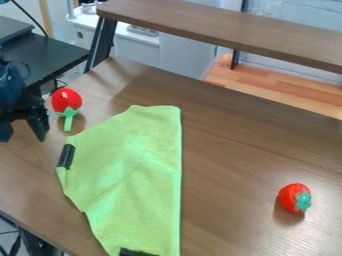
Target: Unfold the cloth from left to right.
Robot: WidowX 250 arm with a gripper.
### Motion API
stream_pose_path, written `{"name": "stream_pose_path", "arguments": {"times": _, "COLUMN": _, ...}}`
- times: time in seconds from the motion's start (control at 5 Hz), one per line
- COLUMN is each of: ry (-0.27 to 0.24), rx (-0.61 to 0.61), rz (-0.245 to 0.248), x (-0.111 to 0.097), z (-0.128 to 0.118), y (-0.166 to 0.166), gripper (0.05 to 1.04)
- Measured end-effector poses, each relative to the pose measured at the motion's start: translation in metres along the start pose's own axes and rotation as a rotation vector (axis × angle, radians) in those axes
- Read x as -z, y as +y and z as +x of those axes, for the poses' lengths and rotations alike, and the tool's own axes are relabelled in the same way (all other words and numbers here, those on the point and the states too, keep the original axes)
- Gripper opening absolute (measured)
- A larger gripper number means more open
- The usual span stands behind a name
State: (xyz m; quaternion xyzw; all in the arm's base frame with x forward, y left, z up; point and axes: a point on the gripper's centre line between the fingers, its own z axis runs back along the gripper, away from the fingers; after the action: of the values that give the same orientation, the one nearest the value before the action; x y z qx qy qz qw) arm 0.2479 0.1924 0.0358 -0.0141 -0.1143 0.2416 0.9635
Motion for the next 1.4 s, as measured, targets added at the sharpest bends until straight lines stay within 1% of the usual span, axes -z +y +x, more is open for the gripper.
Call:
{"name": "stream_pose_path", "arguments": {"times": 0.2, "ry": 0.0, "rx": -0.017, "rz": 0.004, "x": 0.014, "z": 0.01, "y": -0.007, "gripper": 1.001}}
{"name": "stream_pose_path", "arguments": {"times": 0.8, "ry": 0.016, "rx": -0.034, "rz": 0.057, "x": 0.05, "z": 0.013, "y": -0.021, "gripper": 1.001}}
{"name": "stream_pose_path", "arguments": {"times": 1.0, "ry": 0.005, "rx": -0.054, "rz": 0.062, "x": 0.052, "z": 0.015, "y": -0.028, "gripper": 1.001}}
{"name": "stream_pose_path", "arguments": {"times": 1.2, "ry": -0.011, "rx": -0.055, "rz": 0.061, "x": 0.053, "z": 0.018, "y": -0.037, "gripper": 0.971}}
{"name": "stream_pose_path", "arguments": {"times": 1.4, "ry": -0.018, "rx": -0.059, "rz": 0.081, "x": 0.057, "z": 0.015, "y": -0.038, "gripper": 0.696}}
